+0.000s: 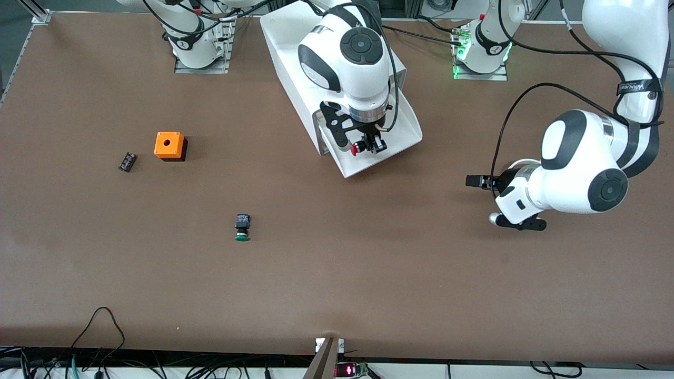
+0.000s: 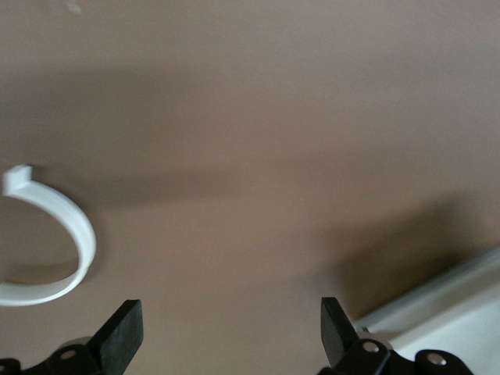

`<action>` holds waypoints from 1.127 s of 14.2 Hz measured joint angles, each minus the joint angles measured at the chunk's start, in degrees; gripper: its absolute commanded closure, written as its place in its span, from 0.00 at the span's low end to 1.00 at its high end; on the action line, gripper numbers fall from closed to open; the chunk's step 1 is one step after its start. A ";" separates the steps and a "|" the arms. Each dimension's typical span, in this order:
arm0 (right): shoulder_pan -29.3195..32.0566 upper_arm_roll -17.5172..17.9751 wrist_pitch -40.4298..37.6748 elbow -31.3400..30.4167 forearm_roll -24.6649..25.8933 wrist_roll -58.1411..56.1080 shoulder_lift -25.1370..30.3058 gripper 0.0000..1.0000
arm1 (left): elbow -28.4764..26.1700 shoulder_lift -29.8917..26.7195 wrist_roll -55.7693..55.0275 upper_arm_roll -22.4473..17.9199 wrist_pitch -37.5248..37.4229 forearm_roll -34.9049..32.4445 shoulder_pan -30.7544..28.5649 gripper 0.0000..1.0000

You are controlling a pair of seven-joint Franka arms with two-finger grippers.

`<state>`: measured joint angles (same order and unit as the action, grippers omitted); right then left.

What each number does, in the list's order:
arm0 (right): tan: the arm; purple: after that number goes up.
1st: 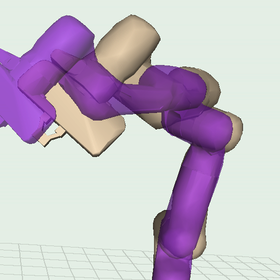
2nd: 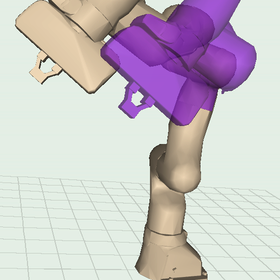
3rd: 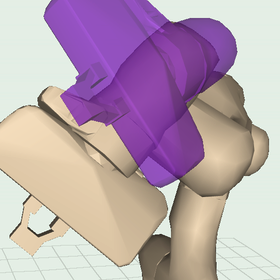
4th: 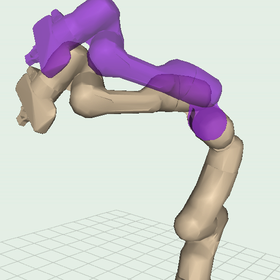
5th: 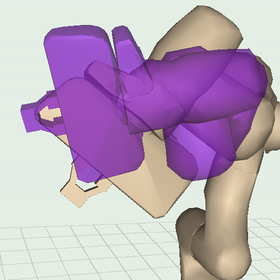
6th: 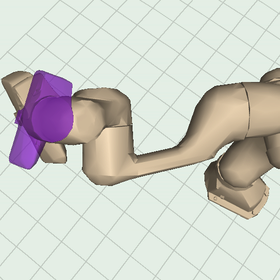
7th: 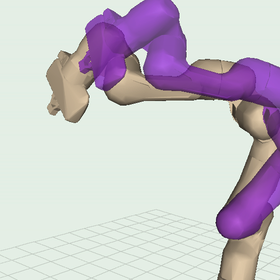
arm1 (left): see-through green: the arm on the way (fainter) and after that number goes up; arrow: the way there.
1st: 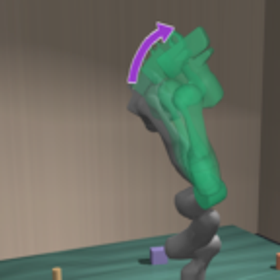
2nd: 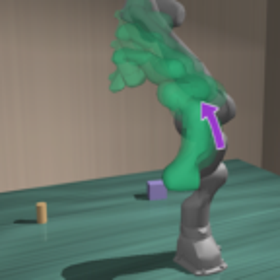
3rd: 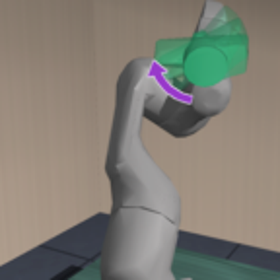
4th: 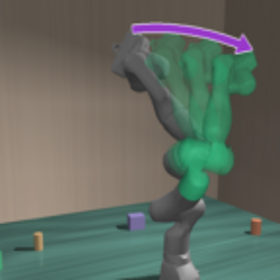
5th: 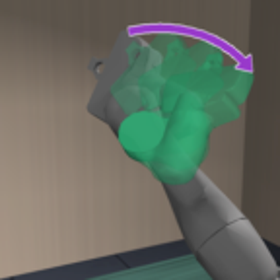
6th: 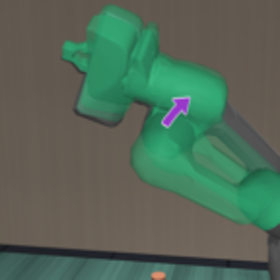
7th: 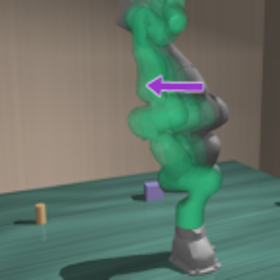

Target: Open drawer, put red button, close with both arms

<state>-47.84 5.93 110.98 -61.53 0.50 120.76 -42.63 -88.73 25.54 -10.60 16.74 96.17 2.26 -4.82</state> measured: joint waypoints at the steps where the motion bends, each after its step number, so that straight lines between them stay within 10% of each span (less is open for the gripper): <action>1: -0.43 0.00 1.96 -1.37 0.00 1.11 -0.09 1.00 | 0.77 -0.63 -2.89 0.00 -0.06 -1.55 0.67 0.00; 9: -2.55 -0.03 7.61 -3.77 0.63 3.75 -3.64 1.00 | 5.45 -0.87 -6.20 -0.70 -0.69 -5.56 1.09 0.00; 11: -2.55 -0.13 7.68 -3.76 0.63 3.81 -3.65 0.07 | 5.44 -0.83 -9.29 -0.68 -0.44 -5.57 1.10 0.00; 16: -2.54 -0.25 7.77 -3.68 0.63 4.12 -3.62 0.00 | 5.41 -0.50 -11.95 -0.56 -0.42 -5.57 1.21 0.00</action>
<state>-50.38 5.68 118.75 -65.21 1.14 124.88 -46.25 -83.32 25.04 -22.55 16.18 95.74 -3.31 -3.60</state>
